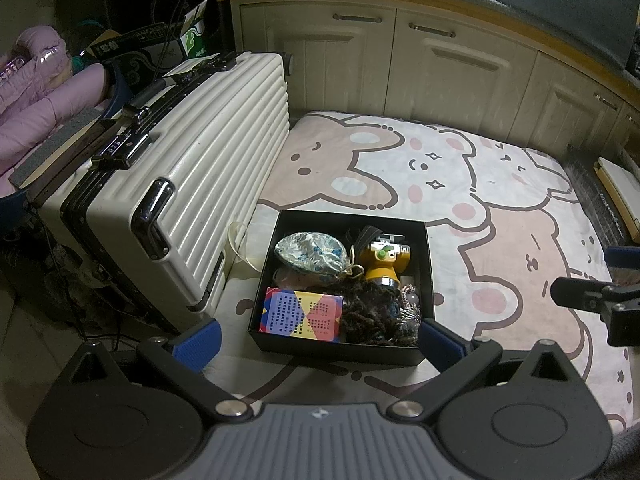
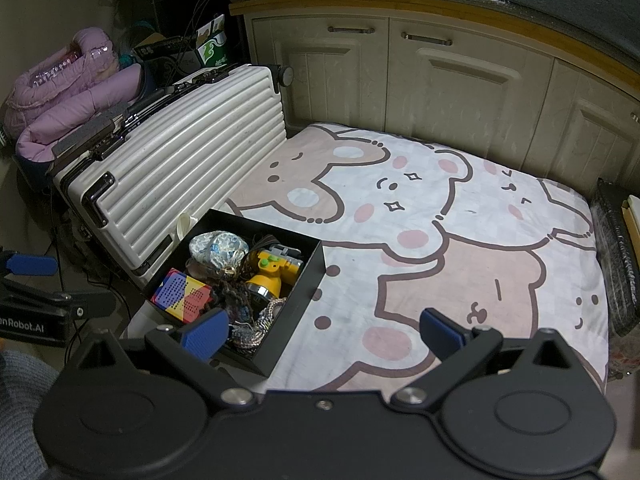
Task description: Organize objects
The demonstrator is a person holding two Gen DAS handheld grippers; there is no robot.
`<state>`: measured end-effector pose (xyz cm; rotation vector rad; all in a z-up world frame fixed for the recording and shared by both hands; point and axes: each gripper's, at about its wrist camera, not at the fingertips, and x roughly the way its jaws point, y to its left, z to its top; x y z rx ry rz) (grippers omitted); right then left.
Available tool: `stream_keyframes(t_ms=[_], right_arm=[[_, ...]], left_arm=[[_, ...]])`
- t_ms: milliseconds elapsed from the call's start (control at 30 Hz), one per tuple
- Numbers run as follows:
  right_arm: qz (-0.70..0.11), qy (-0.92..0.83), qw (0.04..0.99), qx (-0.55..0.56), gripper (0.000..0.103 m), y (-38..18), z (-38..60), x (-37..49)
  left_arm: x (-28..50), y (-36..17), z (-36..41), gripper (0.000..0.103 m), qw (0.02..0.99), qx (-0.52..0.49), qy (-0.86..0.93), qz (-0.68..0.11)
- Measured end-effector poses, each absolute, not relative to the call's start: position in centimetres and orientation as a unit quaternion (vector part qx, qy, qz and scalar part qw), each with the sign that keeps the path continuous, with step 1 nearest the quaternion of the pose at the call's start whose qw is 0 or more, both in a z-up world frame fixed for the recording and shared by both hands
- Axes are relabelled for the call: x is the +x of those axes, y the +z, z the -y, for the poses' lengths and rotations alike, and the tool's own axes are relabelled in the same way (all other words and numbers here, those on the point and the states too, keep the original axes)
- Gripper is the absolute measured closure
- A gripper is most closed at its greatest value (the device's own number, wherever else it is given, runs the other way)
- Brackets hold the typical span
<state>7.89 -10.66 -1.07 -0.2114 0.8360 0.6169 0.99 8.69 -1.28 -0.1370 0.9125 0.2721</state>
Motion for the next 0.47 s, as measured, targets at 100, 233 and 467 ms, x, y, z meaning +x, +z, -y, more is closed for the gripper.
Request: stream_keyframes(t_ms=[100, 233, 467], right_arm=[[-0.399, 0.294, 0.863, -0.101, 0.000, -1.07, 10.66, 7.89], [-0.399, 0.294, 0.863, -0.101, 0.000, -1.09, 10.67, 7.91], [-0.399, 0.294, 0.863, -0.100, 0.000, -1.09, 10.69, 7.94]], left_arm=[[0.99, -1.28, -8.69, 0.000, 0.887, -0.066, 0.131, -0.439], [0.98, -1.30, -8.70, 0.000, 0.886, -0.066, 0.130, -0.439], [0.94, -1.35, -8.82, 0.000, 0.886, -0.066, 0.130, -0.440]])
